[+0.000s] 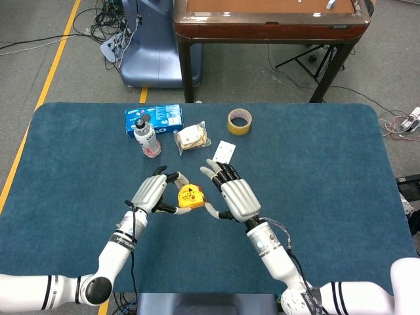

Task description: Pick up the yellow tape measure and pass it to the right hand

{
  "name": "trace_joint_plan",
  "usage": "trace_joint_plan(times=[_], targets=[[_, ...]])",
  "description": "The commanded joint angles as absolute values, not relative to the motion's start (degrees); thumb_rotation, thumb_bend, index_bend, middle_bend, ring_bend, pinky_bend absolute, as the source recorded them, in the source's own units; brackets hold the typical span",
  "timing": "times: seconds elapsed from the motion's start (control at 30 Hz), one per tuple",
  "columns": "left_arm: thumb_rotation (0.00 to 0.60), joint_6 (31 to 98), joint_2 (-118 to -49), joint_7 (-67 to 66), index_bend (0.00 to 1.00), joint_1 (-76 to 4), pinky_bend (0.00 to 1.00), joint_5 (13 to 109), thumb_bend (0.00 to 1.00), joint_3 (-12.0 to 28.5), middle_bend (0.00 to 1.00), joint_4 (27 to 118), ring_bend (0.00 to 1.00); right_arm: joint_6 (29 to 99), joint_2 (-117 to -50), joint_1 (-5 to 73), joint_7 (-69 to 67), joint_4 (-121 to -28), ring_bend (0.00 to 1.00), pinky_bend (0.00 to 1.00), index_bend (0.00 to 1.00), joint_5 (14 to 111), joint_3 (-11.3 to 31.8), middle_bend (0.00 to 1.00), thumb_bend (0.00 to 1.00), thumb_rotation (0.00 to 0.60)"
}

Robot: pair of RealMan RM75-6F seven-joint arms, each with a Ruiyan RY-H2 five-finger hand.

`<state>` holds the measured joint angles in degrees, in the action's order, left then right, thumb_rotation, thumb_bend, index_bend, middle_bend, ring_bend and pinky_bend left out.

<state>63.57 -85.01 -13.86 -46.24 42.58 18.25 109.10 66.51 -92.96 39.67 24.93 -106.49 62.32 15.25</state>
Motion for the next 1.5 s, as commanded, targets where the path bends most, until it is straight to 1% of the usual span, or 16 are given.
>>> trace_joint_plan(times=[0.03,0.2,0.37,0.5,0.53,0.6,0.67,0.73,0.87,1.2,1.37,1.5], targets=[[0.600,63.4,-84.8,-13.7,0.52,-46.2,0.00,42.6,0.07,18.2,0.52,109.1,0.31,66.7,-93.0,39.8,24.9,-106.4,0.00,0.00,0.10,62.4,15.2,0.04,0.49,0.600],[0.600,63.2,-84.4,-13.3,0.52,-46.0,0.00,42.8,0.07,18.2,0.52,109.1,0.31,67.2,-92.9,39.8,25.0,-106.6,0.00,0.00,0.10,62.5,15.2,0.04,0.53,0.600],[0.600,62.9,-84.0,-12.6,0.52,-45.8,0.00,42.9,0.07,18.1,0.52,108.6,0.31,68.0,-92.4,39.7,25.2,-107.0,0.00,0.00,0.10,62.6,15.3,0.06,0.60,0.600],[0.600,62.6,-83.7,-12.3,0.52,-45.7,0.00,43.0,0.07,18.1,0.52,108.5,0.31,68.3,-92.1,39.7,25.5,-107.3,0.00,0.00,0.11,62.4,15.3,0.07,0.61,0.600],[0.600,62.6,-83.6,-12.2,0.52,-45.6,0.00,43.0,0.07,18.0,0.52,108.5,0.31,68.5,-92.1,39.7,25.6,-107.4,0.00,0.00,0.13,62.4,15.3,0.08,0.61,0.600],[0.600,62.5,-83.5,-12.2,0.52,-45.6,0.00,43.2,0.07,18.0,0.52,108.5,0.31,68.6,-92.1,39.7,25.6,-107.4,0.00,0.00,0.20,62.1,15.3,0.09,0.61,0.600],[0.600,62.5,-83.4,-12.1,0.51,-45.6,0.00,43.3,0.07,18.0,0.52,108.6,0.31,68.7,-92.1,39.7,25.5,-107.4,0.00,0.00,0.29,62.0,15.4,0.10,0.61,0.600],[0.600,62.5,-83.4,-12.0,0.51,-45.6,0.00,43.3,0.07,18.0,0.52,108.6,0.31,68.8,-92.2,39.8,25.4,-107.3,0.00,0.00,0.35,61.9,15.5,0.11,0.61,0.600],[0.600,62.3,-83.3,-11.8,0.52,-45.6,0.00,43.3,0.07,18.0,0.52,108.5,0.31,69.1,-92.4,39.8,24.8,-107.1,0.00,0.00,0.44,62.0,15.7,0.14,0.61,0.600],[0.600,61.9,-83.3,-11.3,0.52,-45.6,0.00,43.3,0.07,17.8,0.52,107.9,0.31,69.3,-92.5,40.0,24.7,-107.0,0.00,0.00,0.50,61.2,16.0,0.18,0.62,0.600],[0.600,61.7,-83.4,-10.9,0.52,-45.6,0.00,43.5,0.07,17.8,0.52,107.4,0.31,69.6,-92.8,40.1,24.7,-106.6,0.00,0.00,0.54,60.9,16.2,0.21,0.69,0.600],[0.600,61.5,-83.5,-10.7,0.52,-45.6,0.00,43.4,0.07,17.8,0.52,106.8,0.31,70.1,-92.9,40.0,24.3,-106.4,0.01,0.00,0.57,60.9,16.4,0.23,0.72,0.600]])
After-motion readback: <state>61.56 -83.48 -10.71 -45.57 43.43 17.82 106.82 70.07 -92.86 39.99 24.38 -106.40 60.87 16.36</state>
